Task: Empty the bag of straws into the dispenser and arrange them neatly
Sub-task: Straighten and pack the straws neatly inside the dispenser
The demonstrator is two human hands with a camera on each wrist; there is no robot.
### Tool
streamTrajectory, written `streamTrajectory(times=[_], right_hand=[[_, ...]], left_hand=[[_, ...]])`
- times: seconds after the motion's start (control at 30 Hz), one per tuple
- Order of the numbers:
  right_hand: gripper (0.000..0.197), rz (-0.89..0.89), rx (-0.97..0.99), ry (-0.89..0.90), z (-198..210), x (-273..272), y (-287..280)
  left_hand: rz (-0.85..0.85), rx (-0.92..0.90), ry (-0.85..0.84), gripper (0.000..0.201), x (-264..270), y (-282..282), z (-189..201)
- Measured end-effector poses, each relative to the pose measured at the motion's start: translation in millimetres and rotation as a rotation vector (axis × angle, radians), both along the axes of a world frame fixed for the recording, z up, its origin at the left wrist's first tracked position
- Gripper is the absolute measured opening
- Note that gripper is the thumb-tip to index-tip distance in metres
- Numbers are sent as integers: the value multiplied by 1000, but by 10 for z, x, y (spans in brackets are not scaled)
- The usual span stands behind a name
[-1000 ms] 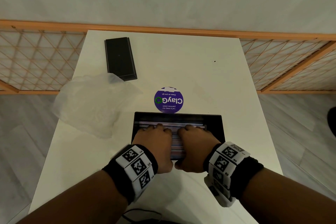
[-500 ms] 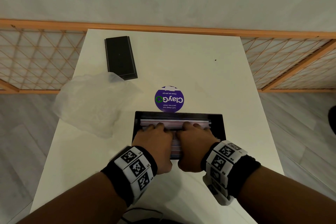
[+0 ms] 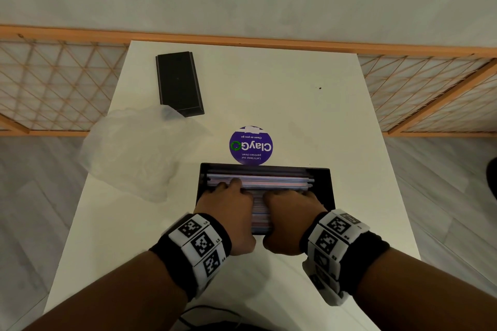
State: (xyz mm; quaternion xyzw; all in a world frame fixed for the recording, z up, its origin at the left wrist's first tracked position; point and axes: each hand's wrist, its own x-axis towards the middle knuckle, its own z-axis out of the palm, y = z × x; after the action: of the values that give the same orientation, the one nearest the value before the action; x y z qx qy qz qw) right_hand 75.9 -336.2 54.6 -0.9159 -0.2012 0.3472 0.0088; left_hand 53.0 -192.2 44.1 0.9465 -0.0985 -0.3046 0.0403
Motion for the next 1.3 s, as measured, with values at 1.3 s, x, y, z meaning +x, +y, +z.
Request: streamTrajectory(times=[1.3], right_hand=[[49,-28,-74,0,-92,-16,-130]], left_hand=[[-76,-16,-143,50,-139,76,-13]])
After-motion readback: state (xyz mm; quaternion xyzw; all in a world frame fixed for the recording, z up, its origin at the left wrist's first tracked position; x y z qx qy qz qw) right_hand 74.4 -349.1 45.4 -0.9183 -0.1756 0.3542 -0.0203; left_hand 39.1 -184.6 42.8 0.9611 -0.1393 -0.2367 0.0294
